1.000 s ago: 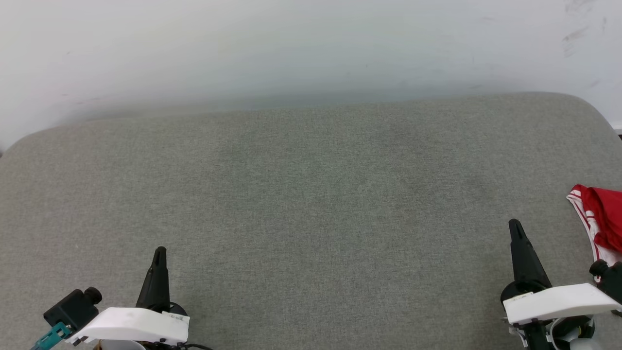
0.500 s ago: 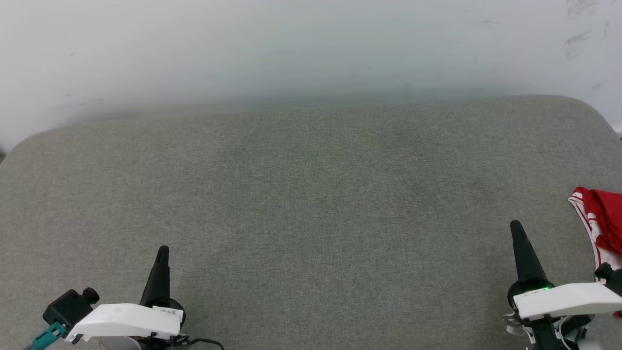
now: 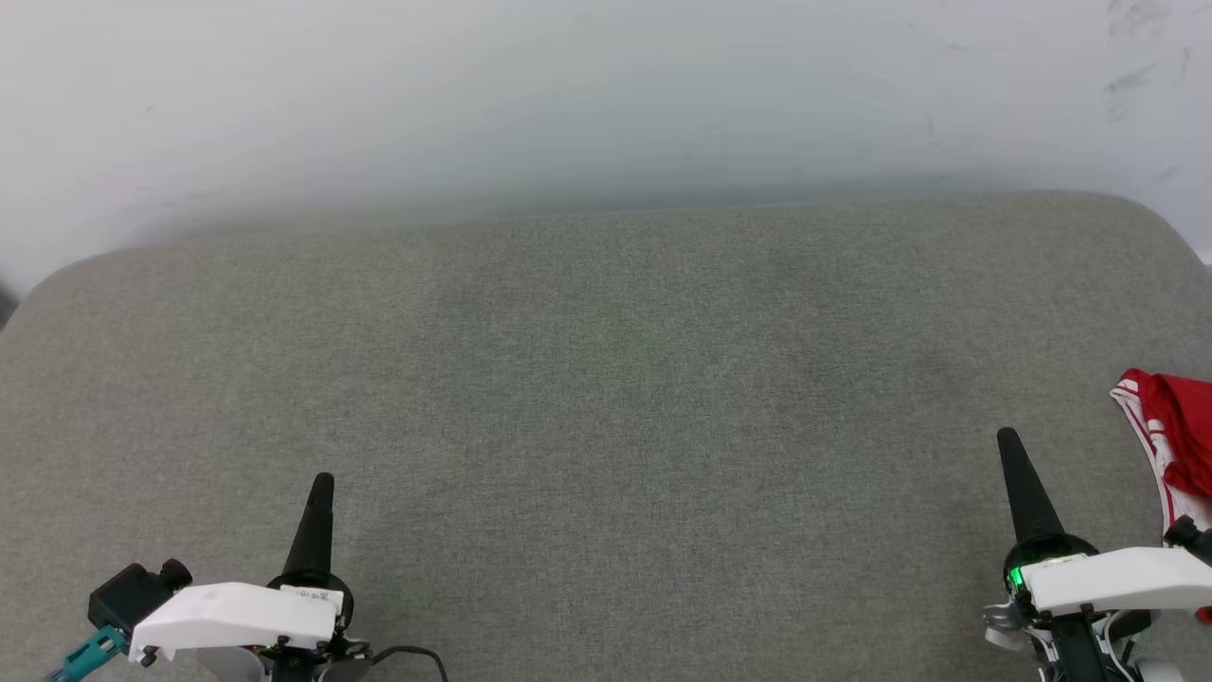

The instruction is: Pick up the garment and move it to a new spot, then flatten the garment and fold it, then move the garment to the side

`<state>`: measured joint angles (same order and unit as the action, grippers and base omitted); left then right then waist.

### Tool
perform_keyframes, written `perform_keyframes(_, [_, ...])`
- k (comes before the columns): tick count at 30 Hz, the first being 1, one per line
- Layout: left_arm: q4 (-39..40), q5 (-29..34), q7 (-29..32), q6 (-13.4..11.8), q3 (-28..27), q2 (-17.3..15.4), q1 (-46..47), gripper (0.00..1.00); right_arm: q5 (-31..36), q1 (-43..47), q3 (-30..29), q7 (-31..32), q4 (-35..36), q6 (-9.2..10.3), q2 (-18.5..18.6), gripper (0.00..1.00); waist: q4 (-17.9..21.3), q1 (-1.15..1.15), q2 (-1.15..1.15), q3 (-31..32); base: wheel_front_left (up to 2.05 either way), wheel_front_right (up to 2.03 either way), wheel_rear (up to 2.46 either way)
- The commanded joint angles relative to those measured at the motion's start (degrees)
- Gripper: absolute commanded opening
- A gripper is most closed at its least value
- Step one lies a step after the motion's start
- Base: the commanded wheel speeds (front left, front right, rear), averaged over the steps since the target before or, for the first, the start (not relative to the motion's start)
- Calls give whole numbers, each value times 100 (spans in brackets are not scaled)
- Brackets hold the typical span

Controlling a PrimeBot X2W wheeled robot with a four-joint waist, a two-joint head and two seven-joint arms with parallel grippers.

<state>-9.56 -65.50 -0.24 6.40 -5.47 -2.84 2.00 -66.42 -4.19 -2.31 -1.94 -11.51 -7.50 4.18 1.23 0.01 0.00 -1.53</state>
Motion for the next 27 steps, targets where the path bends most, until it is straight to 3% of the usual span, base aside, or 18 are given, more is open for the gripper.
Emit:
perform_keyframes(1, [17, -92, 19, 26, -8, -17, 133, 0, -110, -120, -16, 28, 16, 0, 40, 0, -1, 0, 0, 1, 0, 0, 0])
perform_keyframes(27, [-237, -1466, 376, 77, -66, -16, 313, 0, -1505, -182, -141, 398, -118, 1, 21, 0, -58, -1, 0, 64, 0, 0, 0])
